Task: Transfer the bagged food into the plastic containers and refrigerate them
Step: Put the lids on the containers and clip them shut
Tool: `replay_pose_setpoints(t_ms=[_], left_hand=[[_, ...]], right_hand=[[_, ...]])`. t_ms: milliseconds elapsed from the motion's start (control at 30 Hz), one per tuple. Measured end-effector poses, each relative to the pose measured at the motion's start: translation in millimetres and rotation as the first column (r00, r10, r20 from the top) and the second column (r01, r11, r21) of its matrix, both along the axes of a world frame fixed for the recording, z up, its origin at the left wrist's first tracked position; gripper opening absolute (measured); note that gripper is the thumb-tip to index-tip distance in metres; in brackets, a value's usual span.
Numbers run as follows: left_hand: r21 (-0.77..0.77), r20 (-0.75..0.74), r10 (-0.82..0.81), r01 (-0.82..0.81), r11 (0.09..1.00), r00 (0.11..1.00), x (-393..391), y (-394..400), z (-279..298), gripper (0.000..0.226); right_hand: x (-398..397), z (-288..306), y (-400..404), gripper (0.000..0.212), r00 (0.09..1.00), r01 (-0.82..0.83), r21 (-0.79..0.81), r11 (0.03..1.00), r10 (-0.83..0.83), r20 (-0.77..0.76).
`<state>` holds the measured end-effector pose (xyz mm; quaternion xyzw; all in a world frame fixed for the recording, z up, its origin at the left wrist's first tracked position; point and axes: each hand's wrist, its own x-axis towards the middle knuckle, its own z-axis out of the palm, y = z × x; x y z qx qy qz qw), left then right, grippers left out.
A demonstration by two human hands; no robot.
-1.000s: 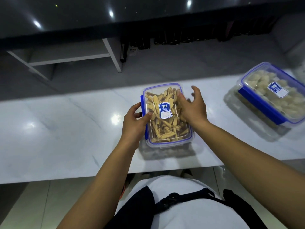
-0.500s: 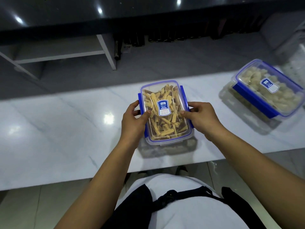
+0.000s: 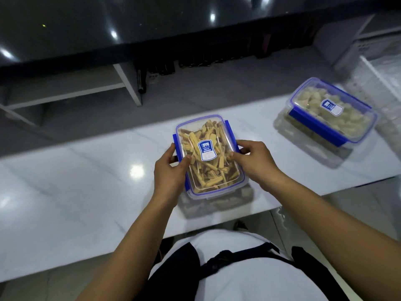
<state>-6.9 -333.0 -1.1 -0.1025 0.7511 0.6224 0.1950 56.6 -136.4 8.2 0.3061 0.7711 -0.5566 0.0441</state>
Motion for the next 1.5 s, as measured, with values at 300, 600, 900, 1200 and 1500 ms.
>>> replay_pose_setpoints(t_ms=[300,600,900,1200,1500], left_hand=[[0.034,0.006,-0.020,0.020,0.999,1.000,-1,-6,2,0.052],[-0.002,-0.026,-0.029,0.029,1.000,0.999,-2,-6,-1,0.053],[0.047,0.014,-0.020,0.019,0.999,1.000,-1,-7,0,0.056],[0.213,0.218,-0.238,0.192,0.958,0.946,6,-46,-2,0.052],[0.181,0.229,-0.295,0.258,0.949,0.928,7,-60,-3,0.044]], right_hand=[[-49,20,10,0.040,0.995,0.039,-0.180,0.983,-0.021,0.099],[-55,6,-2,0.032,0.991,0.132,-0.159,0.978,-0.125,0.052],[-41,11,6,0.041,0.998,0.042,-0.202,0.978,-0.033,0.050],[31,-1,19,0.041,0.987,0.016,-0.425,0.905,0.053,0.150],[44,-6,3,0.036,0.992,0.084,-0.483,0.872,-0.030,0.119]])
